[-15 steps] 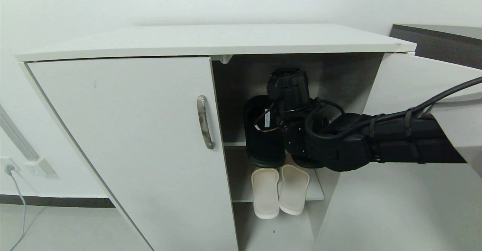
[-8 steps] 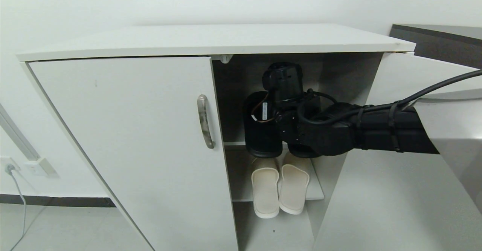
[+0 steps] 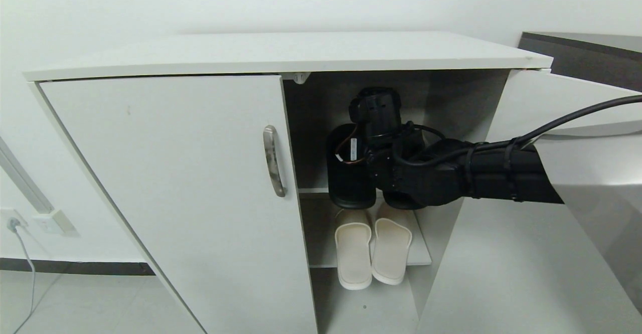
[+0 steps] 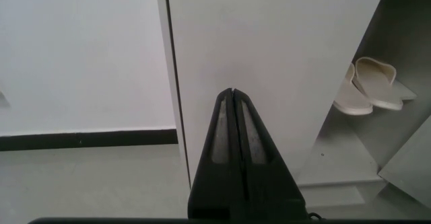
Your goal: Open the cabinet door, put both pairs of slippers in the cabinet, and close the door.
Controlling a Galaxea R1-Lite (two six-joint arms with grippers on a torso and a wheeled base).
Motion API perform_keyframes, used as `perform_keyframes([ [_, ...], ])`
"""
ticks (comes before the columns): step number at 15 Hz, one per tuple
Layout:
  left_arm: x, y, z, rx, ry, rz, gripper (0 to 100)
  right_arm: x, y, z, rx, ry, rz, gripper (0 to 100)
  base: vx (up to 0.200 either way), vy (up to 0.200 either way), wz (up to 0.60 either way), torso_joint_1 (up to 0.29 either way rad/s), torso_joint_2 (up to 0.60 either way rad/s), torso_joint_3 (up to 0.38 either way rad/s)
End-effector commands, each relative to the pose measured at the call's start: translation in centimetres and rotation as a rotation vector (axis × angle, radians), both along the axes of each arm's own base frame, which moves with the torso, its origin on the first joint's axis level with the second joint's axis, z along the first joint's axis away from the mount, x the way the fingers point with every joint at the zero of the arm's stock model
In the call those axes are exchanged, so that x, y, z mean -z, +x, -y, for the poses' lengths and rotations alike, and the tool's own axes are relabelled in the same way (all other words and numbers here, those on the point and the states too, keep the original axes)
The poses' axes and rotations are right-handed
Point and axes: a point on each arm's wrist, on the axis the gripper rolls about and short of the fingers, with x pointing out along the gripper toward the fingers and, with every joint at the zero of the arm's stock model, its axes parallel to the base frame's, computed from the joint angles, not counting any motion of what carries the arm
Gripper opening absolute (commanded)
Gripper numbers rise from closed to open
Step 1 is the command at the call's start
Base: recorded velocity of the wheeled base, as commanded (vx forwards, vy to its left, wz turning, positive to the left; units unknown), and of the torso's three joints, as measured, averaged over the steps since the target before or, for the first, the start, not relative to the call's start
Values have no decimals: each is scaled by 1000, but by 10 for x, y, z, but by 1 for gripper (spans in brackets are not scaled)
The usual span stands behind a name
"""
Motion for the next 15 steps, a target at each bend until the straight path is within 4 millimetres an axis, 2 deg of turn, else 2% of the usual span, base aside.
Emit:
perform_keyframes([
  [1,0,0,0,0,0,-1,0,2,1,0,2,-2,-2,0,0,0,0,0,0,0],
  [6,0,0,0,-2,0,-1,0,3,1,0,3,-3,-6,0,0,0,0,0,0,0],
  [7,0,0,0,0,0,-1,0,3,1,0,3,-3,-6,100,0,0,0,0,0,0],
  [11,0,0,0,0,0,-1,0,9,-3,2,-1,-19,-25,100,0,0,0,0,0,0],
  [15,0,0,0,0,0,-1,0,-5,-26,13,-15,-18,-27,100,0,0,0,0,0,0],
])
